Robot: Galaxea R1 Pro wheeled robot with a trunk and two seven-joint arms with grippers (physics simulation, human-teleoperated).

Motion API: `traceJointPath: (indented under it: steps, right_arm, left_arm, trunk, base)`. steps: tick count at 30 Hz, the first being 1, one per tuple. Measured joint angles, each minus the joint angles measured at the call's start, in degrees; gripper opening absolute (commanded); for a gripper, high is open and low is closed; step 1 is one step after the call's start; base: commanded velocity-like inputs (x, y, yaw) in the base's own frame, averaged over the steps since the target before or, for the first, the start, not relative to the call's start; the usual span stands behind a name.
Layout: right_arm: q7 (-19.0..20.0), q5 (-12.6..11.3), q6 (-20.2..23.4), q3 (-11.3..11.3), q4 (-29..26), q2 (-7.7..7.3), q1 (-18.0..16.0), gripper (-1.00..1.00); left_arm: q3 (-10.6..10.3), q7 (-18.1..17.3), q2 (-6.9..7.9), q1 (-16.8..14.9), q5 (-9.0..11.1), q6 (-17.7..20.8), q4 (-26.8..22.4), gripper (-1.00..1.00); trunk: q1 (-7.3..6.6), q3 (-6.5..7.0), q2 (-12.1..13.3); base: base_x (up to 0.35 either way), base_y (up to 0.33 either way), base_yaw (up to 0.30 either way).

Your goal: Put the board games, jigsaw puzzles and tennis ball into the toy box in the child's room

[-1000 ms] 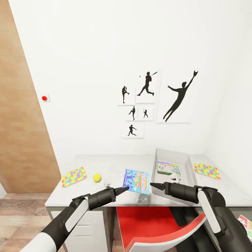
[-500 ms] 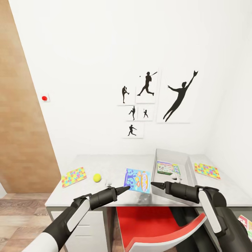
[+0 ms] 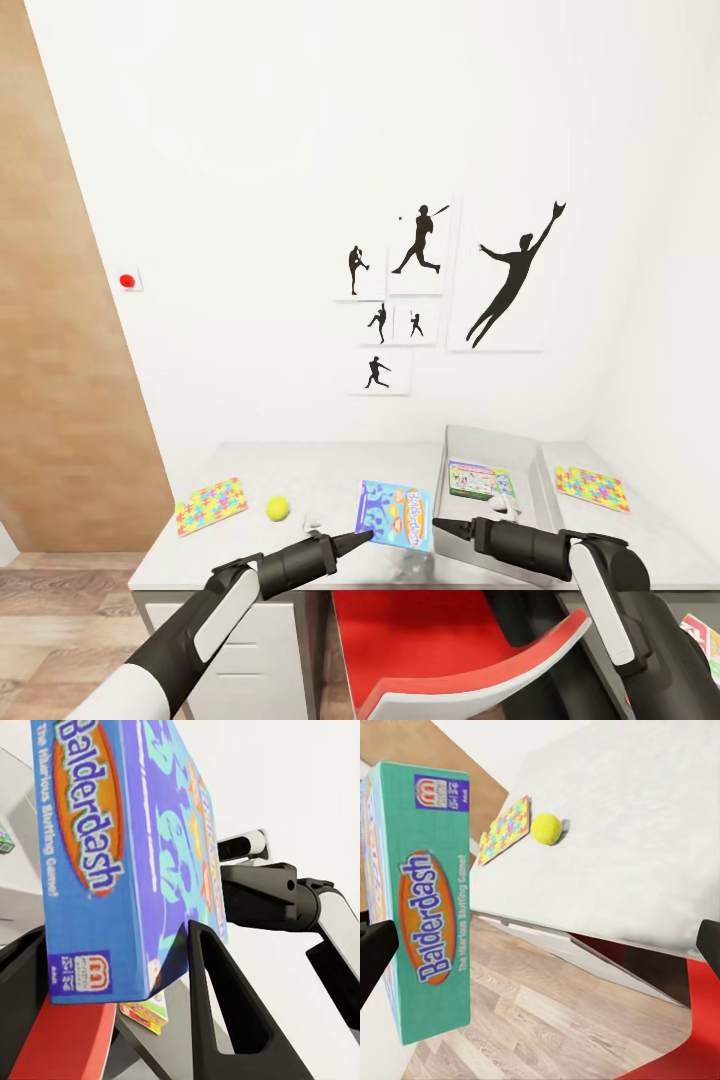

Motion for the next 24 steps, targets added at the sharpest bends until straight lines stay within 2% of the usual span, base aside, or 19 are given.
traceJointPath:
  steps: [24]
  right_arm:
    - [0.1, 0.3, -0.1, 0.1, -0.1, -0.07, 0.0, 1.00]
  left_arm:
    - [0.0, -0.2, -0.02, 0.0, 0.1, 0.0, 0.3, -1.00]
  trunk:
    - [0.00, 0.00, 0.0]
  base:
    - [0.000, 0.000, 0.000]
